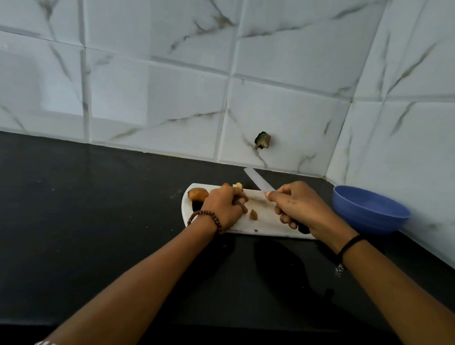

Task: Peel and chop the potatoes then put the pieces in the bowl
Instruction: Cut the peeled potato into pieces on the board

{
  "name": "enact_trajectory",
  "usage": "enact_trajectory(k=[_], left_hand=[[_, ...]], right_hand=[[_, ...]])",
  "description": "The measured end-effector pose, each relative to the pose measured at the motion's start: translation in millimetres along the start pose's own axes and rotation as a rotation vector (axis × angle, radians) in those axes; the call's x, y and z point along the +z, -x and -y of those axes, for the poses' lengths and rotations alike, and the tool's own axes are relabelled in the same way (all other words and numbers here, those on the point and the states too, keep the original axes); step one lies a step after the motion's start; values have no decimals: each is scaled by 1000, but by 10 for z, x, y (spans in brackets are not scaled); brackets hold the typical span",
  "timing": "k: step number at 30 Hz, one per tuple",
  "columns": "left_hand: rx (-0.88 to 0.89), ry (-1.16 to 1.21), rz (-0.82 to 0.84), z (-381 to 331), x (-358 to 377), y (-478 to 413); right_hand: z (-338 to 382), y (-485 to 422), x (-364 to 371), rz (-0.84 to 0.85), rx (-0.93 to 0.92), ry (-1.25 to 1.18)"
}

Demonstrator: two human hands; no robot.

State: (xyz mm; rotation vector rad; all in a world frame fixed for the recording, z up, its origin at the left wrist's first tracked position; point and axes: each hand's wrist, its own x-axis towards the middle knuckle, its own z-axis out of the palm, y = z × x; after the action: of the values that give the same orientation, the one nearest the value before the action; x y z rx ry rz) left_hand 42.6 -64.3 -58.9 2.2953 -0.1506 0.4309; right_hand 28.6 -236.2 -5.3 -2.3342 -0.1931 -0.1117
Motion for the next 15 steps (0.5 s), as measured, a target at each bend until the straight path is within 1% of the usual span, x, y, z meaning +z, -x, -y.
enact_trajectory(k=[4, 7, 12, 15], left_hand=[[35, -11, -2, -10, -15, 33], [55, -9, 37, -3, -33, 45], [141, -24, 107, -17, -35, 41], [132, -41, 86, -17, -15, 32]], right_hand=[[-69, 224, -72, 45, 6, -6], [-120, 363, -93, 48, -12, 51], [-189, 467, -87, 43, -61, 102], [-234, 487, -82, 19, -66, 128]])
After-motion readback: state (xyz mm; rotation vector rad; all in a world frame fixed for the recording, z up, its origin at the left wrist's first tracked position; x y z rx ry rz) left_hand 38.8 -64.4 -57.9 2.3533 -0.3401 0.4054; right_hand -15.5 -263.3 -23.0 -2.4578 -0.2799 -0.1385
